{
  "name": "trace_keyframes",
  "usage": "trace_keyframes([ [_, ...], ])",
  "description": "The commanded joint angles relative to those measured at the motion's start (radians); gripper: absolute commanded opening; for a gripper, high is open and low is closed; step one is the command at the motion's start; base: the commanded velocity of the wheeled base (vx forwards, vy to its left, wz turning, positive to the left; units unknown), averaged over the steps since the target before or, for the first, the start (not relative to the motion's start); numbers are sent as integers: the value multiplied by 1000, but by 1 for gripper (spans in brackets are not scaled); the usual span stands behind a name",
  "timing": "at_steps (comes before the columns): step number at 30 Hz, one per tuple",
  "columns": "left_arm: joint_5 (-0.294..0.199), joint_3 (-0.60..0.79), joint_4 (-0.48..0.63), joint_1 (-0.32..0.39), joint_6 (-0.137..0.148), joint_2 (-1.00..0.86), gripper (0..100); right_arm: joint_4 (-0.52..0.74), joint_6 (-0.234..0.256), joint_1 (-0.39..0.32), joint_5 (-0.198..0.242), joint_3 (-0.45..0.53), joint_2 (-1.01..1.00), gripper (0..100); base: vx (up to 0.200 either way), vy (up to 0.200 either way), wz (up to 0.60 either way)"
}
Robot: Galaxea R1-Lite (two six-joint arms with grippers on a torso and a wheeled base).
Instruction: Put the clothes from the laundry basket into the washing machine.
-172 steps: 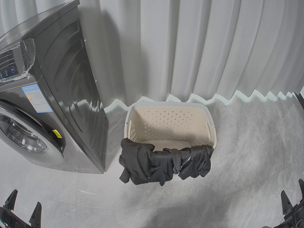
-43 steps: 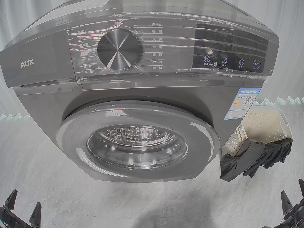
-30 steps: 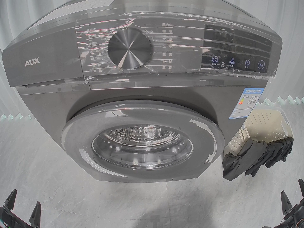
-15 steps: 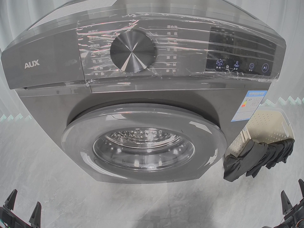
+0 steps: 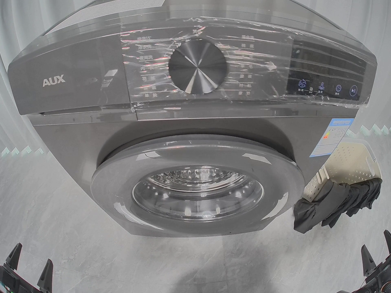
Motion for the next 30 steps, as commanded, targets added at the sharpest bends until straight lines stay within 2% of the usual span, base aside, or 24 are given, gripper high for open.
trace_keyframes([
  [1,0,16,0,0,-1,-18,100,0,0,1,0,16,-16,100,0,0,0],
  [28,1,16,0,0,0,-18,100,11,-14,-2,6,10,-16,100,0,0,0],
  [29,1,16,0,0,-1,-18,100,-2,-41,-2,37,16,-16,100,0,0,0],
  [30,1,16,0,0,-1,-18,100,-3,-49,-2,55,16,-16,100,0,0,0],
])
